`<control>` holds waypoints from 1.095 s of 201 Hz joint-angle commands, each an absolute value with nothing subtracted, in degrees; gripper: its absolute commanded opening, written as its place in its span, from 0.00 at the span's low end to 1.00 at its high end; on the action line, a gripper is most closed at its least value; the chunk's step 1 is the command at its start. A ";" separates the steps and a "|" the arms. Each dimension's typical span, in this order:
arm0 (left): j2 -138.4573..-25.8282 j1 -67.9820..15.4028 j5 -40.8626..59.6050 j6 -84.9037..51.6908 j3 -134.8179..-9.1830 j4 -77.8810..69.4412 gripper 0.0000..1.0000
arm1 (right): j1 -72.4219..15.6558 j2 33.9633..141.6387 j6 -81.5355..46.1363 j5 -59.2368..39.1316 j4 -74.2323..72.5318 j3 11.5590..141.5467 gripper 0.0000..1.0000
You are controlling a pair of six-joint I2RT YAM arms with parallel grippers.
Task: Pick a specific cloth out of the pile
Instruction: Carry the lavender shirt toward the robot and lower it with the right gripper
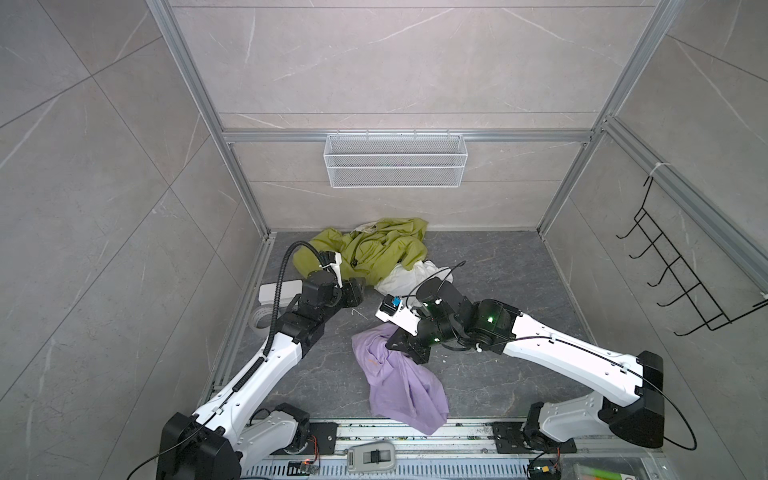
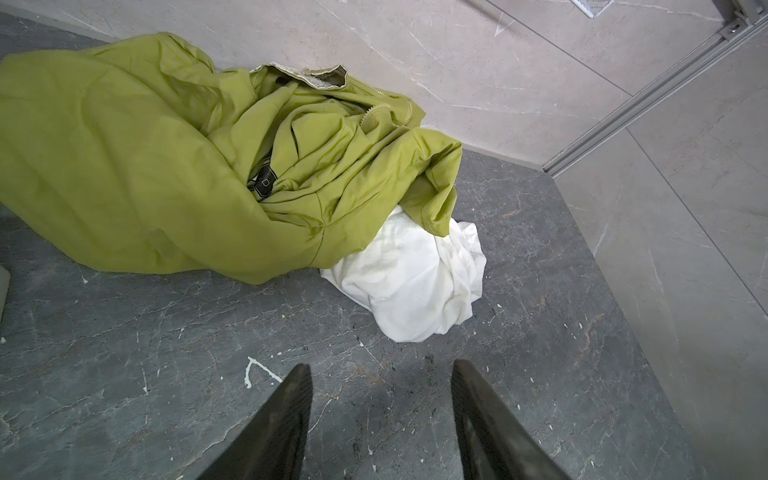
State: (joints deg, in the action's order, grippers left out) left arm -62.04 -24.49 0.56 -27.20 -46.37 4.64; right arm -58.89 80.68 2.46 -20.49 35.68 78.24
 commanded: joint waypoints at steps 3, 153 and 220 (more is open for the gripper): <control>-60.56 -24.28 -0.18 -26.63 -46.96 2.81 0.57 | -57.99 81.57 7.04 -19.18 37.96 84.26 0.00; -59.86 -23.82 0.08 -26.59 -47.16 3.36 0.57 | -56.16 83.15 8.36 -17.83 26.35 71.94 0.00; -59.41 -23.82 0.40 -26.99 -46.85 3.48 0.57 | -56.56 83.82 5.71 -19.40 21.04 64.85 0.00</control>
